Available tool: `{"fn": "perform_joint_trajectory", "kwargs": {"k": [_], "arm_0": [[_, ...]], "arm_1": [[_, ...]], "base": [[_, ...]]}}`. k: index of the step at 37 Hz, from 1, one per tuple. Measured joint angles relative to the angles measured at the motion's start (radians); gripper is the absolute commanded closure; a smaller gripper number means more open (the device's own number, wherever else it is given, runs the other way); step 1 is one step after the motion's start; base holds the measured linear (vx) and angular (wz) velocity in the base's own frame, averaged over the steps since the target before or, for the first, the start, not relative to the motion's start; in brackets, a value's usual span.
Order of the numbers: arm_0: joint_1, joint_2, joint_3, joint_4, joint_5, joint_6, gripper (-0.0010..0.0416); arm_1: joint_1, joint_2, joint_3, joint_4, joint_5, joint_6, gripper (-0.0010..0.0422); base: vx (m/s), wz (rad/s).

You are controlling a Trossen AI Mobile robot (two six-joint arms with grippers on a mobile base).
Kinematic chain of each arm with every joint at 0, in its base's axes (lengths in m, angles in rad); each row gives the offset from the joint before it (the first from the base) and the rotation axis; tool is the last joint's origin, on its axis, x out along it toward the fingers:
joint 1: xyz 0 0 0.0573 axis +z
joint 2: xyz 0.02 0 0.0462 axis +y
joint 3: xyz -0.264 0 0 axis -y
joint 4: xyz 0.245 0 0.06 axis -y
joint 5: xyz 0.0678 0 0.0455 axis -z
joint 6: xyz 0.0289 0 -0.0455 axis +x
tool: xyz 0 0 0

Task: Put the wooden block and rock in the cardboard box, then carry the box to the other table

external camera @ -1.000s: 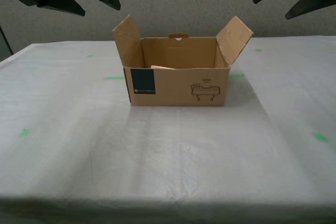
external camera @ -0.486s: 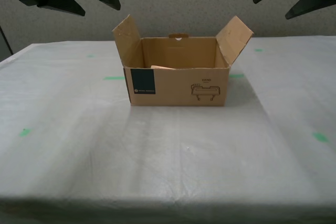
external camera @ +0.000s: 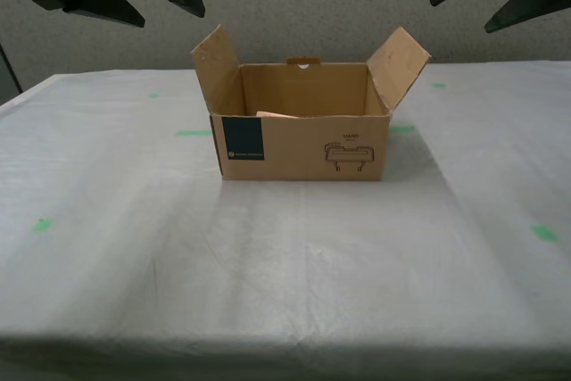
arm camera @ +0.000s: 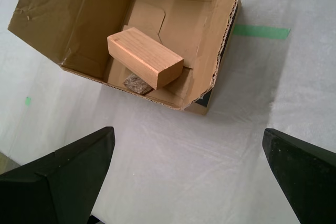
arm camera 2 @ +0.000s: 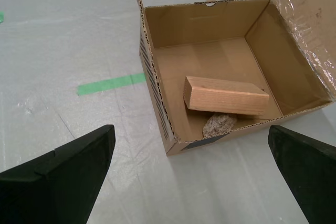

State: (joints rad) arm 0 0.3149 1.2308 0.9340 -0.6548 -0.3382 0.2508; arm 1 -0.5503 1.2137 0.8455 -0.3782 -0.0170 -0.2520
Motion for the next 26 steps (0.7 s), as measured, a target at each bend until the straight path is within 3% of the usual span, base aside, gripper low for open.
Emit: {"fn": "perform_joint_trajectory", "kwargs": {"k": [26], "arm_0": [[0.0,0.0,0.0,0.0,0.0,0.0,0.0012]], "arm_1": [[0.0,0.0,0.0,0.0,0.0,0.0,0.0012]], "base": [[0.0,0.0]]}}
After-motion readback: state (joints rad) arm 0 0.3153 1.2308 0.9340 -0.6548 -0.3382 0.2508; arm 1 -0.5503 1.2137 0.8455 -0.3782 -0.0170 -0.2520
